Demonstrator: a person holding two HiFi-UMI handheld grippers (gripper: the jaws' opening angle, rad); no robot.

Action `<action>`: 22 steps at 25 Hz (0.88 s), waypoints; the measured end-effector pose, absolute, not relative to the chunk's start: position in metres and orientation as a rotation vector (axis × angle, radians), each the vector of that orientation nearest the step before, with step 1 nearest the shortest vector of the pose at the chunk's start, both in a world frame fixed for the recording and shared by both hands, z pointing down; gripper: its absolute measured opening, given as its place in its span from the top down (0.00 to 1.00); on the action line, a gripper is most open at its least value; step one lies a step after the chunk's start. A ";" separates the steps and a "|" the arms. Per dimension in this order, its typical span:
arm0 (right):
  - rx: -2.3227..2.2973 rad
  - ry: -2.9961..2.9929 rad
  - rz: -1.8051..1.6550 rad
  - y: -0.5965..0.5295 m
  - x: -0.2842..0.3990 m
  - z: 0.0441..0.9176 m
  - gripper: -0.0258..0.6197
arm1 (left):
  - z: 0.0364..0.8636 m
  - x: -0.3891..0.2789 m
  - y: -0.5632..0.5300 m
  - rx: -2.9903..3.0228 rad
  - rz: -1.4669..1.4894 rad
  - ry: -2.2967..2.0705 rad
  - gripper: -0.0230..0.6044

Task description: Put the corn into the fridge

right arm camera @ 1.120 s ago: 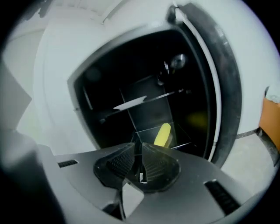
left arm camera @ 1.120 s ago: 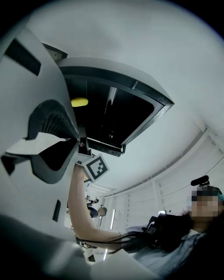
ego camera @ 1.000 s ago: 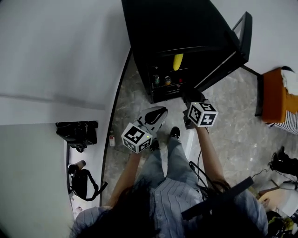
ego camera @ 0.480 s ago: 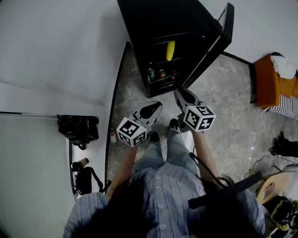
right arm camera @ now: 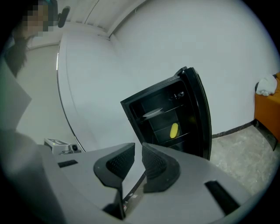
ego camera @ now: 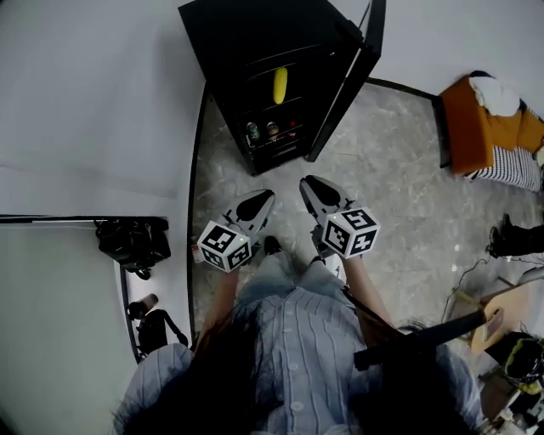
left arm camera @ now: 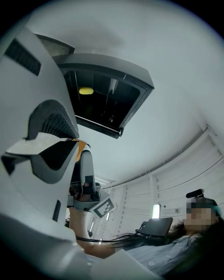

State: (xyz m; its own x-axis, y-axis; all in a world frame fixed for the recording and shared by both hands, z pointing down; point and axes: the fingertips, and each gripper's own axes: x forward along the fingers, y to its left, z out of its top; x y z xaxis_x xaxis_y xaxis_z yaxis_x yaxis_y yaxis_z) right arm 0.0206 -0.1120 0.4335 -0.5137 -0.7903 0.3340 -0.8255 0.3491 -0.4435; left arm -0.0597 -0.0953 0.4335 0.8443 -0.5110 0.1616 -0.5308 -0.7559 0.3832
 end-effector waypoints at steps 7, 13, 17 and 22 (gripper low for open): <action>1.486 -2.542 0.859 -0.070 0.050 0.425 0.87 | 0.404 -0.034 -0.078 2.641 0.036 -0.839 0.95; 1.392 -2.603 0.804 -0.024 0.069 0.412 0.87 | 0.384 -0.003 -0.041 2.629 -0.033 -0.925 0.95; 1.299 -2.641 0.796 0.008 0.072 0.412 0.87 | 0.383 0.010 -0.009 2.620 -0.035 -0.973 0.95; 1.221 -2.676 0.766 0.046 0.080 0.407 0.87 | 0.377 0.027 0.029 2.614 -0.061 -0.995 0.95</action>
